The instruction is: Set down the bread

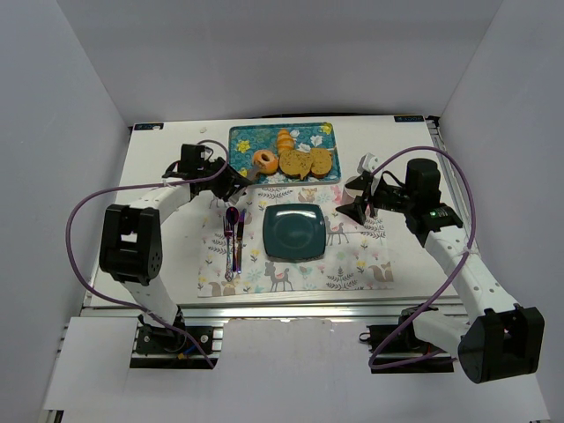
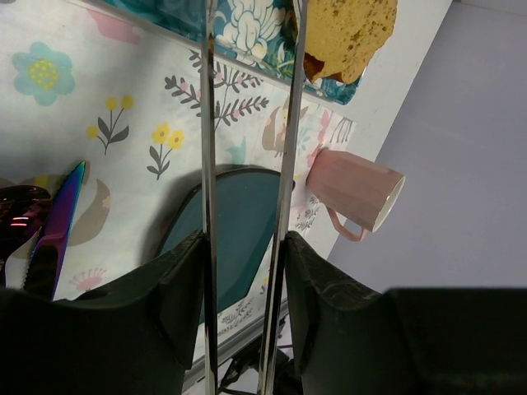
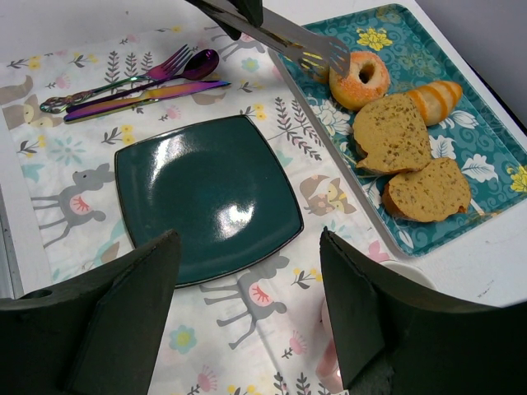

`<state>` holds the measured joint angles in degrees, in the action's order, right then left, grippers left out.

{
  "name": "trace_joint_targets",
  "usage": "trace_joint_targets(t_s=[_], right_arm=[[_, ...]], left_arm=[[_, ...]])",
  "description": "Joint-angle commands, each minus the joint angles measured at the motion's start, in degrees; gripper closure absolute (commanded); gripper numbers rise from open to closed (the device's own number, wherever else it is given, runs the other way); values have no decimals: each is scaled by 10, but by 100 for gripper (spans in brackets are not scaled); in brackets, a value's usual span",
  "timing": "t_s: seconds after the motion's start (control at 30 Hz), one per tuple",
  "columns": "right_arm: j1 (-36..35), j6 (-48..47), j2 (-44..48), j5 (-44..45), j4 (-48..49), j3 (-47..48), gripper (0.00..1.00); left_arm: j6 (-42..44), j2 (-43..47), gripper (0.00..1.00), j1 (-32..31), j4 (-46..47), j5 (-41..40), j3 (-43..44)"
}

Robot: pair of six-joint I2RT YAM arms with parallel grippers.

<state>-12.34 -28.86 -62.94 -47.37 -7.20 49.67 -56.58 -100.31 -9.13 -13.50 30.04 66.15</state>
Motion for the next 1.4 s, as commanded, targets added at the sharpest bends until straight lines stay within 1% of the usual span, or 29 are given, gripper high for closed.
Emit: trace_joint_targets(t_s=[0.0,0.03,0.07,0.1,0.2,0.27,0.37,0.4,0.53,0.6,0.63,0.8,1.1,1.37], right_arm=[[4,0,4,-14,5,-4,27],[4,0,4,-14,5,-3,27],[4,-1,4,-14,5,-3,27],[4,0,4,-13,5,-3,27],[5,0,4,-13,4,-3,27],[5,0,6,-13,3,-3,27],[6,-1,6,-13,2,-4,27],[6,-1,7,-13,1,-5,27],[6,-2,9,-11,-2,-4,27],[7,-2,11,-11,-4,-4,27],[7,-2,10,-11,-3,-4,27],[7,-2,7,-15,-4,-1,27],[8,-3,5,-16,-7,3,27],[8,-2,6,-18,-7,1,27]], left_arm=[[-8,3,50,-1,33,8,19],[-10,2,52,-1,36,9,15],[-13,3,58,0,39,12,14],[-15,3,61,-1,45,14,11],[-19,5,68,1,55,18,3],[-23,5,70,2,60,19,-3],[-25,6,76,2,67,22,-7],[-25,6,82,3,71,24,-8],[-15,23,93,4,75,36,-8],[-11,35,94,5,72,37,-11],[-6,44,97,6,69,36,-13],[9,65,100,7,48,36,-29],[10,106,100,8,44,34,-67],[6,117,100,11,48,30,-85]])
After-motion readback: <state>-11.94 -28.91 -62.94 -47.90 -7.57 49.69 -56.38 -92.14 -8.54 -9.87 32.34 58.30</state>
